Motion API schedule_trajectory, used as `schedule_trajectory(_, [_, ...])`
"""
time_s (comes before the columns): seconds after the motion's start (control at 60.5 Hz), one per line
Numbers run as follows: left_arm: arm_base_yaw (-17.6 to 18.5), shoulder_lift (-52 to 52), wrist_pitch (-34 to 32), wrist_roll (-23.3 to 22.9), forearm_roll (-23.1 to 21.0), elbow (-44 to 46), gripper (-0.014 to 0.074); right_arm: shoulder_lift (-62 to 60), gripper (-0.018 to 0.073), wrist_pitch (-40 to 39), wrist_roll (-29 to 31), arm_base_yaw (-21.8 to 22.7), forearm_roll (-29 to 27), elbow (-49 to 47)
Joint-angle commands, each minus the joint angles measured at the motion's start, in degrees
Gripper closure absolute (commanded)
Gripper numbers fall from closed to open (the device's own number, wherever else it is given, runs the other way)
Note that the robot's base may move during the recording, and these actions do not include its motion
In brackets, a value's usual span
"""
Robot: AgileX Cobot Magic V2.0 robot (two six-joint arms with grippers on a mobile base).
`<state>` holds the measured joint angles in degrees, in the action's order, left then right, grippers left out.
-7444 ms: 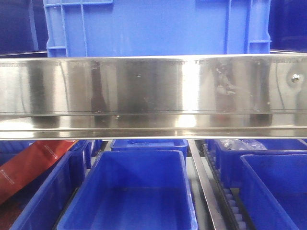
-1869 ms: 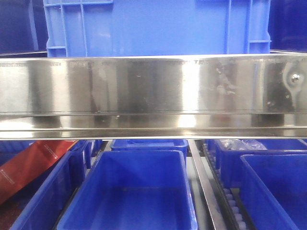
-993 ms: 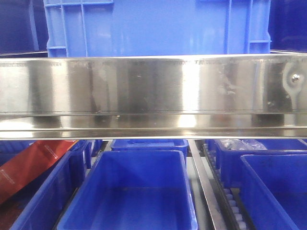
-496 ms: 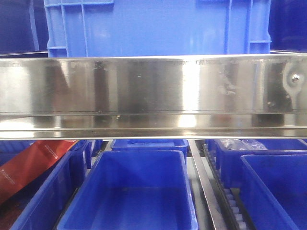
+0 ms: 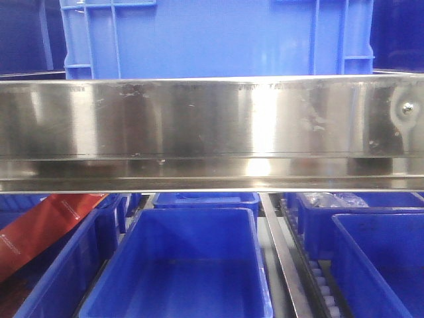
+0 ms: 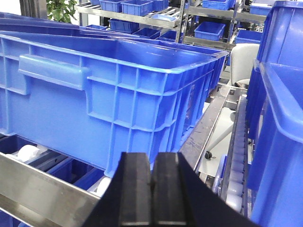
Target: Place cylindrical capacitor in blue bin on shelf
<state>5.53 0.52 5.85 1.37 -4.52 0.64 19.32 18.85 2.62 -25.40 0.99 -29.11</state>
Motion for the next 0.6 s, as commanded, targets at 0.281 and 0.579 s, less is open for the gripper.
schedule_trajectory(0.281, [-0.2, -0.5, -1.4, 0.1, -1.4, -0.6, 0.0707, -0.3, 0.0720, -1.3, -0.1, 0.4, 0.1, 0.0])
schedule_trajectory(0.579, [-0.2, -0.5, -1.4, 0.1, -1.4, -0.6, 0.0707, -0.3, 0.0720, -1.3, -0.1, 0.4, 0.1, 0.0])
